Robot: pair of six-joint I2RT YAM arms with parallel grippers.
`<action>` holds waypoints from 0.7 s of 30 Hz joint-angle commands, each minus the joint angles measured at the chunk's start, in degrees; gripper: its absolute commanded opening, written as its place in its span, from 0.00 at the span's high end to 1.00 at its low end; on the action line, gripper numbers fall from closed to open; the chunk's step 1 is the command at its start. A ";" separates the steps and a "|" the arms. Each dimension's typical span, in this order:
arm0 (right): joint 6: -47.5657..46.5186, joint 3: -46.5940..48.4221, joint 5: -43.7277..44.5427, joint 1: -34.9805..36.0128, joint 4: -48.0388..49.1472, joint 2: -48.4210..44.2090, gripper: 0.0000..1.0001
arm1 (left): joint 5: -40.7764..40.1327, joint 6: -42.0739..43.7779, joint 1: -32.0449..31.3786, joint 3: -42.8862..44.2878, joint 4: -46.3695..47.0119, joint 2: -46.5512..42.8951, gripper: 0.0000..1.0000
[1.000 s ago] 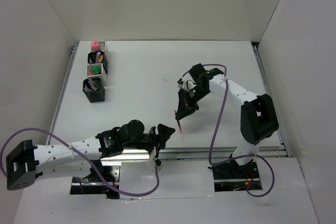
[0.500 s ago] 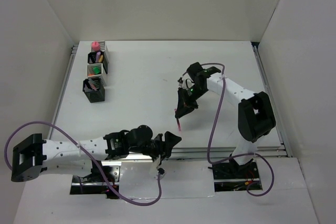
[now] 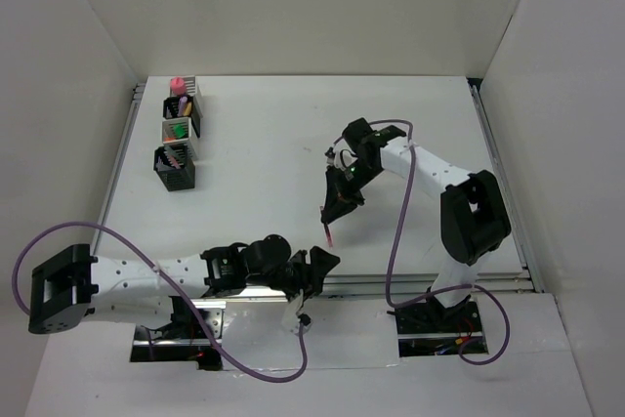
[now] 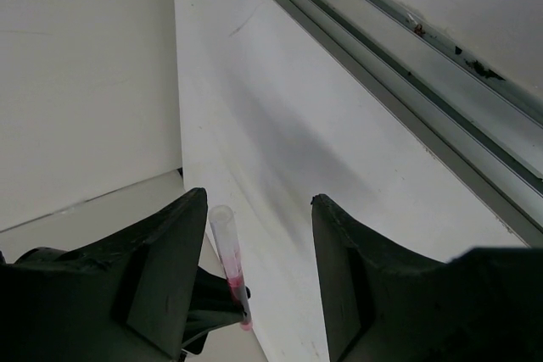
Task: Sort the stationery into containers
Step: Place the pen in the storage box.
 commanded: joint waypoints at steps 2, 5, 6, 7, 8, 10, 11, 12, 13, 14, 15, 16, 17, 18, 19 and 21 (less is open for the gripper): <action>-0.08 1.86 -1.83 1.56 0.48 0.73 1.00 | 0.85 1.07 -0.21 2.94 2.91 0.69 0.36; -0.16 2.04 -2.27 2.09 0.40 1.35 1.00 | 0.67 1.07 -0.21 3.30 2.48 1.04 0.37; -0.17 2.21 -2.27 2.27 0.31 1.26 1.00 | 0.50 1.07 -0.13 3.38 2.30 1.12 0.37; -0.17 2.30 -2.18 2.44 0.39 1.35 1.00 | 0.50 0.90 -0.21 3.56 2.21 1.21 0.39; -0.17 2.22 -2.09 2.62 0.40 1.26 1.00 | 0.50 0.81 -0.21 3.56 1.86 1.21 0.40; -0.08 2.13 -2.00 3.15 0.66 1.26 1.00 | 0.67 0.72 -0.13 3.30 1.95 1.12 0.44; -0.08 2.13 -2.09 3.32 0.66 1.18 1.00 | 0.67 0.72 -0.21 3.21 1.95 1.21 0.46; 0.01 2.21 -2.09 3.41 0.75 1.26 1.00 | 0.85 0.72 -0.21 3.21 1.86 1.21 0.49; -0.16 2.30 -2.35 3.59 0.66 1.26 1.00 | 0.85 0.81 -0.21 3.04 1.86 1.12 0.51; -0.17 2.48 -2.44 3.50 0.66 1.44 1.00 | 0.85 0.72 -0.21 3.03 1.77 1.39 0.52; -0.25 2.48 -2.70 3.59 0.57 1.53 1.00 | 0.68 0.72 -0.21 3.03 1.68 1.30 0.54; -0.25 2.48 -2.88 3.85 0.66 1.44 1.00 | 0.67 0.55 -0.21 3.21 1.60 1.30 0.55; -0.34 2.39 -2.88 4.02 0.57 1.44 1.00 | 0.50 0.54 -0.13 3.21 1.51 1.30 0.56; -0.25 2.22 -2.88 4.20 0.83 1.27 1.00 | 0.50 0.46 -0.21 3.21 1.42 1.39 0.57; -0.25 2.13 -2.71 4.64 0.92 1.09 1.00 | 0.32 0.54 -0.21 3.30 1.24 1.30 0.58; -0.25 1.86 -2.53 4.99 1.18 0.83 1.00 | 0.41 0.72 -0.21 2.95 1.07 1.13 0.61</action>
